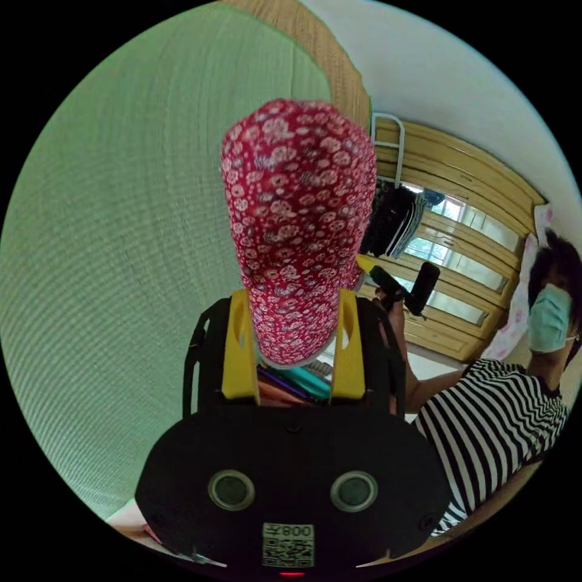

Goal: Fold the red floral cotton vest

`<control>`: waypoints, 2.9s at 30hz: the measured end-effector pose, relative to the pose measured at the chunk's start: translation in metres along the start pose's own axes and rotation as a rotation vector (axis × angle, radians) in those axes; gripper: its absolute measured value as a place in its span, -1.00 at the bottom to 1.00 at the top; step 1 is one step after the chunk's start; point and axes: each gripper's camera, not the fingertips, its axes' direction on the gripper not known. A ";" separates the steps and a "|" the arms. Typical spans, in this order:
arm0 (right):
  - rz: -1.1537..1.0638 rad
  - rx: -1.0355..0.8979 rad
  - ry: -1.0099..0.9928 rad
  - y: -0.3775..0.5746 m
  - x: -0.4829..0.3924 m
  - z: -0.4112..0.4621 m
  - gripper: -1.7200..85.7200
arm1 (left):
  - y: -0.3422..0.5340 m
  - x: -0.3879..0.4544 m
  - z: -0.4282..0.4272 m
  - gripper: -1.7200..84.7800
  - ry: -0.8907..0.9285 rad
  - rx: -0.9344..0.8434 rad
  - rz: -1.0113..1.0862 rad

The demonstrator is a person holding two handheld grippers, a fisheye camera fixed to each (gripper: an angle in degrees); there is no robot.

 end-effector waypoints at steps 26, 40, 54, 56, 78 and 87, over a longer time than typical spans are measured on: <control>0.069 -0.198 -0.603 -0.079 0.274 0.103 -0.61 | -0.036 -0.052 0.097 -0.55 0.202 -0.141 -0.016; 0.208 -0.153 -0.562 -0.035 0.283 0.082 -0.70 | 0.029 -0.019 0.069 -0.61 0.212 -0.122 0.036; 0.200 -0.089 -0.575 0.031 0.186 0.050 -0.70 | 0.160 0.021 -0.033 -0.61 0.211 -0.187 0.129; 0.186 -0.095 -0.573 0.034 0.179 0.047 -0.70 | 0.176 0.025 -0.046 -0.61 0.214 -0.182 0.137; -0.074 -0.042 -0.459 -0.111 0.394 -0.120 -0.71 | -0.020 0.211 0.055 -0.61 0.197 0.011 0.317; -0.178 -0.039 -0.243 -0.290 0.536 -0.255 -0.70 | -0.261 0.334 0.135 -0.60 0.256 0.133 0.425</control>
